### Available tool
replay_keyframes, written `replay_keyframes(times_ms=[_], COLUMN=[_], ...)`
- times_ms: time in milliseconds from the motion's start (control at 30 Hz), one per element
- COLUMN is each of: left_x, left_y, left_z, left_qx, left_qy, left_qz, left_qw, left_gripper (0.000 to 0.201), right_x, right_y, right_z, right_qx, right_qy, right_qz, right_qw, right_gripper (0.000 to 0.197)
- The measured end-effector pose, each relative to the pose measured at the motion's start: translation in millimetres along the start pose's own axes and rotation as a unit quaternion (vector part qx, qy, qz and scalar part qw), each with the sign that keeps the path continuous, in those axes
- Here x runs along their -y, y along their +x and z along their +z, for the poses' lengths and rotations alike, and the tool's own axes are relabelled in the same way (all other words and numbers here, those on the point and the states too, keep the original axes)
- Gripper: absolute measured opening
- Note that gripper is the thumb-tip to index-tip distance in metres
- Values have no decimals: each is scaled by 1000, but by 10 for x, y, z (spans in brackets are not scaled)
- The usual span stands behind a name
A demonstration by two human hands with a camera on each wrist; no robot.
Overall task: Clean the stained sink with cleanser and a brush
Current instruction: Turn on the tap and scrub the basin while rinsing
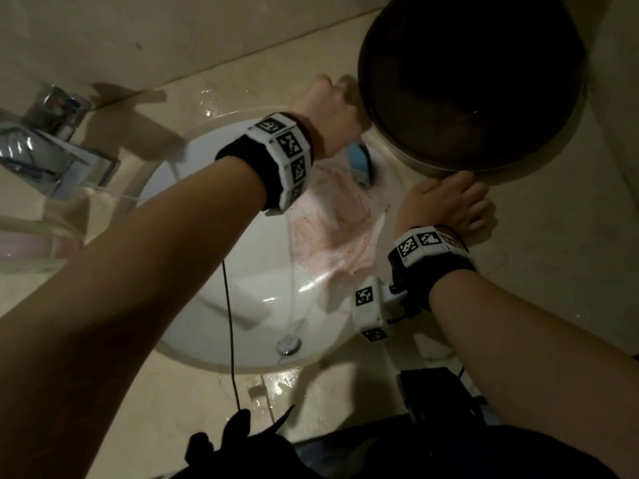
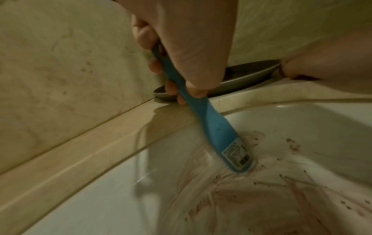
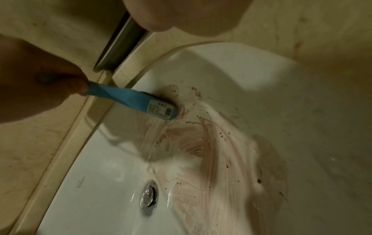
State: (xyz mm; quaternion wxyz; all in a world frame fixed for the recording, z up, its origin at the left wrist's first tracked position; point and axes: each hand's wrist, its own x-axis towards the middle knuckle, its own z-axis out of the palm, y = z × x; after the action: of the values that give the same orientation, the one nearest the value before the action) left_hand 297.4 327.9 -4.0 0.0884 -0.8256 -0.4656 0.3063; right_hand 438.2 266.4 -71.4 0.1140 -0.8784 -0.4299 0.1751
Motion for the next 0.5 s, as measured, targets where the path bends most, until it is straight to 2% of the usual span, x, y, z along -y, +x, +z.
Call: replay_keyframes(times_ms=[100, 233, 333, 500], left_x=[53, 350, 383, 97], left_y=[-21, -134, -179, -80], left_z=[29, 180, 255, 143], left_qx=[-5, 97, 139, 89], left_qy=[11, 25, 31, 6], left_qz=[10, -61, -84, -33], left_qw=[1000, 993, 986, 995], left_gripper=[30, 22, 22, 24], right_x=[-2, -11, -19, -21], right_y=[5, 4, 4, 10], right_z=[-3, 8, 13, 21], right_qx=[3, 0, 0, 2], right_qy=[2, -6, -9, -4], right_qz=[1, -6, -4, -5], right_qw=[1000, 1000, 1000, 1000], right_gripper=[31, 31, 31, 31])
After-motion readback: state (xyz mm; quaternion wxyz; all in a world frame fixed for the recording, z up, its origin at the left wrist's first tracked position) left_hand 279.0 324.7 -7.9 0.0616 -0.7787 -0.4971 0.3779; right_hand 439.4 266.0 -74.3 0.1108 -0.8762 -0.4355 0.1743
